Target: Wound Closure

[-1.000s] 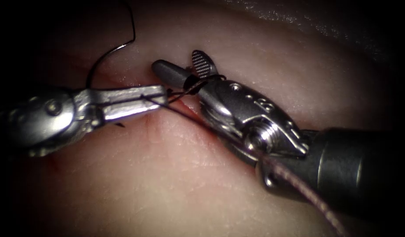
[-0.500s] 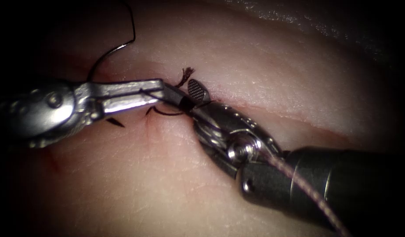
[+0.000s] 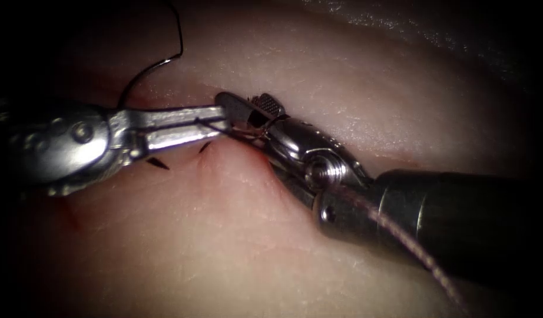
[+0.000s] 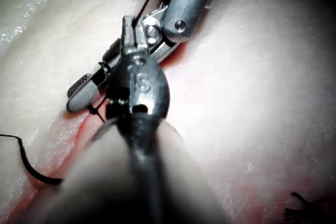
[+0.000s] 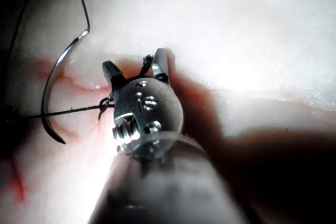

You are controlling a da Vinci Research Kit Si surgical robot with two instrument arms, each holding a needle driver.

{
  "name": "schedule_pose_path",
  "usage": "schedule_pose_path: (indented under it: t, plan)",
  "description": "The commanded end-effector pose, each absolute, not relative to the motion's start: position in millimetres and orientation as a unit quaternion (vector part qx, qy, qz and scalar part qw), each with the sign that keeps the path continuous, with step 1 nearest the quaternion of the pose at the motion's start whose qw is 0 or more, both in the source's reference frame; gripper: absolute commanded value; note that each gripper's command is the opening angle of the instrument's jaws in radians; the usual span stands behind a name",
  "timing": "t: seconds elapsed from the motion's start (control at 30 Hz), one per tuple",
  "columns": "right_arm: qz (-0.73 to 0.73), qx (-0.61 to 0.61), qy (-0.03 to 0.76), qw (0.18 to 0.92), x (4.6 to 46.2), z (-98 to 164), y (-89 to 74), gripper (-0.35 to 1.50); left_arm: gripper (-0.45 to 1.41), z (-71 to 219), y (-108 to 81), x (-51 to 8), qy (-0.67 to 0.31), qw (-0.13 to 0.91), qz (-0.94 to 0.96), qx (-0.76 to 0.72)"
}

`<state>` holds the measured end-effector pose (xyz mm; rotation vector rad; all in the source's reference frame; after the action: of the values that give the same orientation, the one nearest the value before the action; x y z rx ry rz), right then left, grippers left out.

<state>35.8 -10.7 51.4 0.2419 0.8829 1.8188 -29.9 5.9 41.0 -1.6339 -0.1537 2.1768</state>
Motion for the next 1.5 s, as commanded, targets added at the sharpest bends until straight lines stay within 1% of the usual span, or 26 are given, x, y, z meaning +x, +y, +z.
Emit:
schedule_pose_path:
  t: [0.03,0.13,0.17,0.23,0.27,0.43,0.73,0.77,1.0,1.2,1.5]
  plan:
    - [0.759,0.103,0.37,0.525,36.9,52,-10.7,0.71,-0.45,41,5.6,-30.4,-0.054,0.204,0.782,-0.587]
    - [0.758,0.108,0.369,0.526,37.5,52,-10.7,0.56,-0.45,41,5.5,-30.4,-0.053,0.203,0.782,-0.587]
    - [0.758,0.109,0.369,0.526,37.6,52,-10.7,0.42,-0.45,41,5.4,-30.4,-0.053,0.203,0.782,-0.587]
    - [0.757,0.114,0.367,0.528,37.7,51,-10.9,-0.13,-0.45,41,5.4,-30.3,-0.054,0.203,0.782,-0.587]
    - [0.757,0.116,0.364,0.53,37.8,51,-11.0,-0.35,-0.45,41,5.4,-30.3,-0.052,0.201,0.782,-0.587]
    - [0.764,0.116,0.356,0.526,38.0,49,-10.5,-0.35,-0.45,42,5.8,-29.8,-0.052,0.2,0.783,-0.586]
    - [0.698,0.045,0.414,0.583,39.0,43,-8.4,-0.35,-0.45,44,9.1,-27.6,-0.04,0.21,0.801,-0.559]
    - [0.68,0.031,0.421,0.599,39.4,42,-8.3,-0.35,-0.45,45,10.4,-26.9,-0.037,0.213,0.809,-0.547]
    - [0.665,0.016,0.425,0.614,39.8,42,-9.0,-0.35,-0.45,50,15.7,-24.9,-0.023,0.225,0.832,-0.506]
    - [0.657,0.013,0.426,0.622,39.6,43,-9.6,-0.35,-0.45,54,17.5,-25.6,-0.032,0.232,0.847,-0.478]
    - [0.641,0.019,0.423,0.64,39.9,43,-11.3,-0.35,-0.45,58,20.9,-28.4,-0.034,0.235,0.85,-0.47]
